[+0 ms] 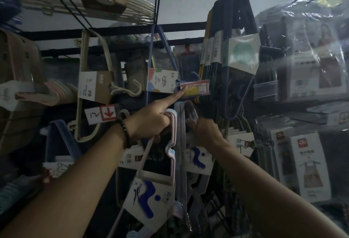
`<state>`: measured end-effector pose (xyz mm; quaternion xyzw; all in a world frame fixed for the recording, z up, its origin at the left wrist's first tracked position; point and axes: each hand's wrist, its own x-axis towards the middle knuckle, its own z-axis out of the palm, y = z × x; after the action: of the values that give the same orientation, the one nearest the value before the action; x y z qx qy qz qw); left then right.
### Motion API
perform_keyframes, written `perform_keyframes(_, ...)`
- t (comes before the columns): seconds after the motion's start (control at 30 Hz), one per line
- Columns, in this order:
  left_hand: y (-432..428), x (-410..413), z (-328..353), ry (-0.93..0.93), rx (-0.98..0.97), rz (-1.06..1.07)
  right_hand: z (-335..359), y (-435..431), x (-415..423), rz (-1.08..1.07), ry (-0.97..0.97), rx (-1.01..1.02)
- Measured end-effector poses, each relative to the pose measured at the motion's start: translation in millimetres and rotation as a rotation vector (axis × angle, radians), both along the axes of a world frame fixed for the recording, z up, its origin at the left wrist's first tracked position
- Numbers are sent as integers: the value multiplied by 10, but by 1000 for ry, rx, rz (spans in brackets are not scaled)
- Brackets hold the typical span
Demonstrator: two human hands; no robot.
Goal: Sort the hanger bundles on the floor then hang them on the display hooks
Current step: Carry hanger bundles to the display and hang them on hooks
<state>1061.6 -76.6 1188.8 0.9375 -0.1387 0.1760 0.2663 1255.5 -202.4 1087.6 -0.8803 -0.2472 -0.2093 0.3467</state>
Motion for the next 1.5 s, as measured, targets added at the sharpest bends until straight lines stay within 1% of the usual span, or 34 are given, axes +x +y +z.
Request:
perform_keyframes(0.03, -3, 7, -19, -6, 2, 2, -17, 1, -7, -5, 34, 3)
perform_keyframes(0.13, -37, 23, -82, -29, -17, -14, -99, 18, 10, -6, 31, 26)
perform_keyframes(0.17, -54, 24, -93, -37, -25, -17, -98, 30, -16, -9, 59, 30)
perform_keyframes(0.2, -63, 36, -104, -48, -33, -8, -81, 41, -40, -19, 55, 0)
perform_keyframes(0.33, -117, 36, -171, -68, -60, 8, -65, 22, -44, -1, 153, -16)
perform_keyframes(0.4, -132, 43, -199, -86, -96, -4, -39, -33, -92, 9, 165, 20)
perform_keyframes(0.47, -143, 59, -219, -117, -120, -7, -3, -101, -205, 18, 185, 121)
perform_keyframes(0.5, -153, 59, -227, -130, -128, -9, 30, -147, -320, -6, 149, 180)
perform_keyframes(0.57, -196, 58, -260, -152, -157, -8, 45, -256, -585, 0, -19, 314)
perform_keyframes(0.63, -251, 57, -291, -168, -182, -23, 9, -410, -941, 110, -126, 489)
perform_keyframes(0.7, -304, 72, -329, -170, -201, -39, -61, -571, -1280, 308, -140, 554)
perform_keyframes(0.77, -341, 87, -365, -174, -212, -28, -179, -654, -1494, 465, -97, 509)
perform_keyframes(0.8, -360, 93, -378, -182, -220, -19, -253, -663, -1545, 485, -99, 469)
perform_keyframes(0.83, -380, 96, -386, -187, -231, -7, -332, -653, -1570, 464, -121, 423)
perform_keyframes(0.9, -420, 88, -394, -201, -241, 3, -500, -593, -1575, 356, -187, 341)
perform_keyframes(0.97, -453, 79, -389, -213, -236, -1, -651, -513, -1523, 259, -248, 347)
perform_keyframes(1.07, -466, 84, -376, -239, -198, 51, -751, -443, -1422, 229, -276, 404)
perform_keyframes(1.13, -435, 67, -339, -224, -145, 80, -751, -435, -1361, 217, -296, 375)
perform_keyframes(1.27, -297, -3, -149, -61, 66, 146, -670, -466, -1222, 117, -406, 272)
perform_keyframes(1.33, -263, -29, -47, 3, 178, 176, -610, -494, -1116, 86, -429, 228)
perform_keyframes(1.37, -251, -36, -11, 12, 239, 200, -571, -517, -1064, 69, -420, 209)
perform_keyframes(1.43, -237, -46, 26, -18, 326, 257, -486, -576, -944, 31, -343, 217)
perform_keyframes(1.5, -224, -42, 33, -41, 336, 282, -380, -629, -883, -11, -255, 255)
